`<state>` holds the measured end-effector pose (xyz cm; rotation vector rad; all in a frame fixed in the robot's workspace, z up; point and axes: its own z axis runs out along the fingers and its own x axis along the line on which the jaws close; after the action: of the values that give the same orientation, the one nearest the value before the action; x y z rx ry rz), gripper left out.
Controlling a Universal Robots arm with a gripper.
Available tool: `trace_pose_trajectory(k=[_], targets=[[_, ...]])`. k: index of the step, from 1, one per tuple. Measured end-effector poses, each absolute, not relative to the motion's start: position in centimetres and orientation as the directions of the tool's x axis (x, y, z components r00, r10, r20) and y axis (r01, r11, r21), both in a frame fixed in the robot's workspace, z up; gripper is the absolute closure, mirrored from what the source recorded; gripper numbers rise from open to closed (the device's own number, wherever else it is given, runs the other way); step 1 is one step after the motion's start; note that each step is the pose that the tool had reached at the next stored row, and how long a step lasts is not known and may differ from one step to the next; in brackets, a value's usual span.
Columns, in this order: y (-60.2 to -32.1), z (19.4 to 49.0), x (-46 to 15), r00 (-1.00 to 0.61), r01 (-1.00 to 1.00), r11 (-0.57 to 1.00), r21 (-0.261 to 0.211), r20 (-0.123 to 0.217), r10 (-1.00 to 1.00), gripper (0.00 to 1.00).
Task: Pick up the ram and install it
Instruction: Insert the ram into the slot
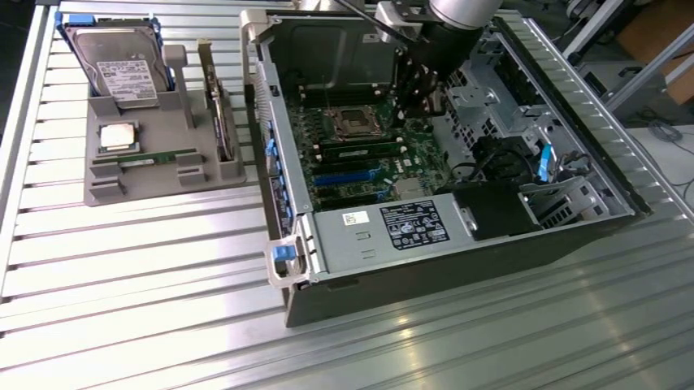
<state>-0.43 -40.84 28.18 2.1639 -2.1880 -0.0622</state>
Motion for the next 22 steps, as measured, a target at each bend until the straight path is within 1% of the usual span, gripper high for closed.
trace_pose_trajectory(k=[5,6,7,8,14,16,22], targets=[[-40.84,28.18,-0.41,-0.011,-0.997,0.012,0.071,0.017,-1.0,0.89],[-40.84,28.16,-0.41,-0.011,-0.999,0.012,0.05,0.018,-1.0,0.89],[-40.84,28.12,-0.41,-0.012,-1.0,0.012,0.013,0.018,-1.0,0.89],[-40.84,28.1,-0.41,-0.012,-1.0,0.012,0.0,0.018,-1.0,0.89],[-40.84,28.12,-0.27,-0.012,-1.0,0.012,0.0,0.02,-1.0,0.89],[-40.84,28.16,0.08,-0.012,-1.0,0.012,0.0,0.035,-0.999,0.89],[-40.83,28.32,0.14,-0.012,-1.0,0.012,0.0,0.04,-0.999,0.89]])
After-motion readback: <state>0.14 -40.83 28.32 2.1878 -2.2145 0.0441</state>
